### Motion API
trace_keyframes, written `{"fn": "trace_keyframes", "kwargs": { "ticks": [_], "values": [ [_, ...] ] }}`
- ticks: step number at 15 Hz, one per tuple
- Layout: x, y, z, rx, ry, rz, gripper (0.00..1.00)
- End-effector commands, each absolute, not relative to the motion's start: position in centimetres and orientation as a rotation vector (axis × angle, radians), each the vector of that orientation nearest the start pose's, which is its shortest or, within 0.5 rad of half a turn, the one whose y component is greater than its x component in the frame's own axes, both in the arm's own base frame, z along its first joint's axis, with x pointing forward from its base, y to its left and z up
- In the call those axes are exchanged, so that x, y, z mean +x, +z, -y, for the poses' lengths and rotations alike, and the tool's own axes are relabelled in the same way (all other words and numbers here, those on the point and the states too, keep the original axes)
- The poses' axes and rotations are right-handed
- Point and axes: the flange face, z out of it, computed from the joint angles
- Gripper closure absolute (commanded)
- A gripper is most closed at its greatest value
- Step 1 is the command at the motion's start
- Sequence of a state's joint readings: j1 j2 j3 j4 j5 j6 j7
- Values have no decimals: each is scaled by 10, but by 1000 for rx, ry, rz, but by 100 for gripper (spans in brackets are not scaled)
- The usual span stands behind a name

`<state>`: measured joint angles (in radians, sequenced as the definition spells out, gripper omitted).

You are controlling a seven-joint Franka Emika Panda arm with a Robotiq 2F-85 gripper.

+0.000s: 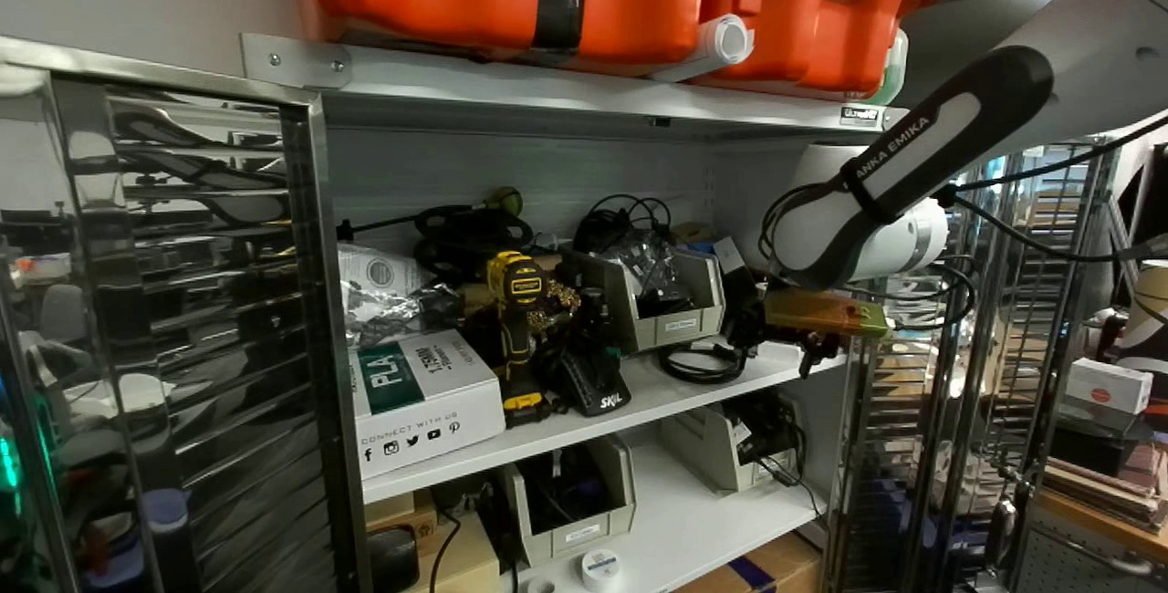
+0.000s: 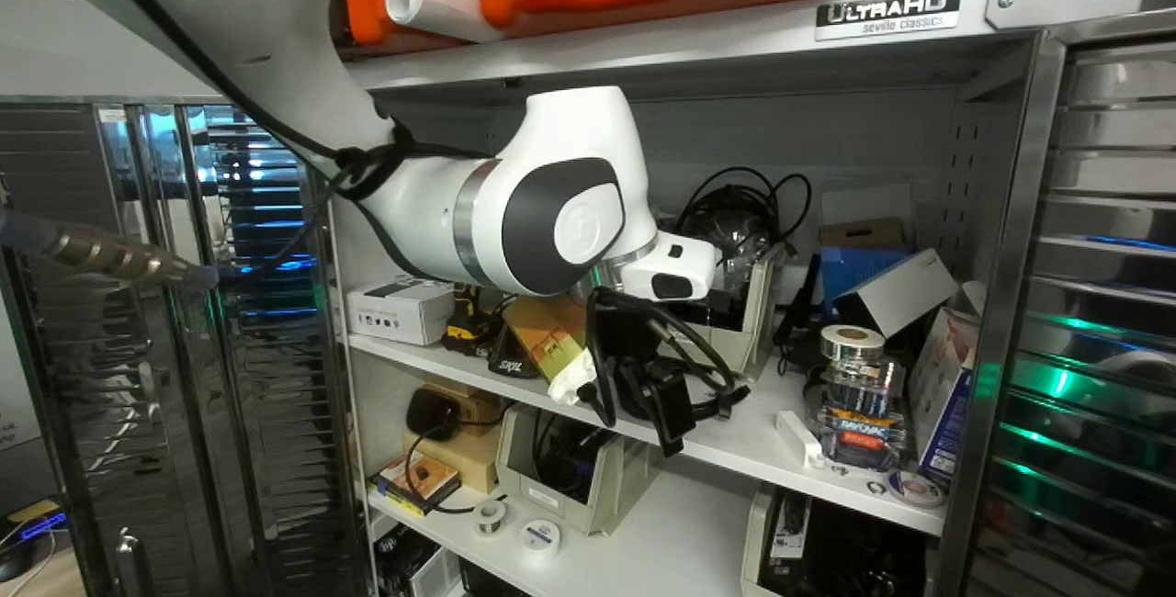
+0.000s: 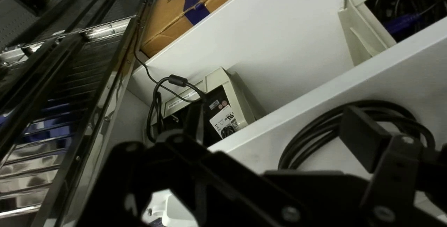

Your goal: Pick the cable and put it in the box

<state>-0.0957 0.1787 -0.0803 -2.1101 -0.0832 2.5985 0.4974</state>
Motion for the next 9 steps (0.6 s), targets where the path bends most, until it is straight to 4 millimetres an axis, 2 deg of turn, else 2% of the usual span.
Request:
{"fn": "trace_keyframes", "kwargs": {
  "ticks": [1, 4, 9],
  "values": [
    [596, 383, 103, -2925, -587, -976, 0],
    [603, 378, 106, -2923, -586, -981, 0],
    [618, 358, 104, -2942, -558, -984, 0]
  ]
}}
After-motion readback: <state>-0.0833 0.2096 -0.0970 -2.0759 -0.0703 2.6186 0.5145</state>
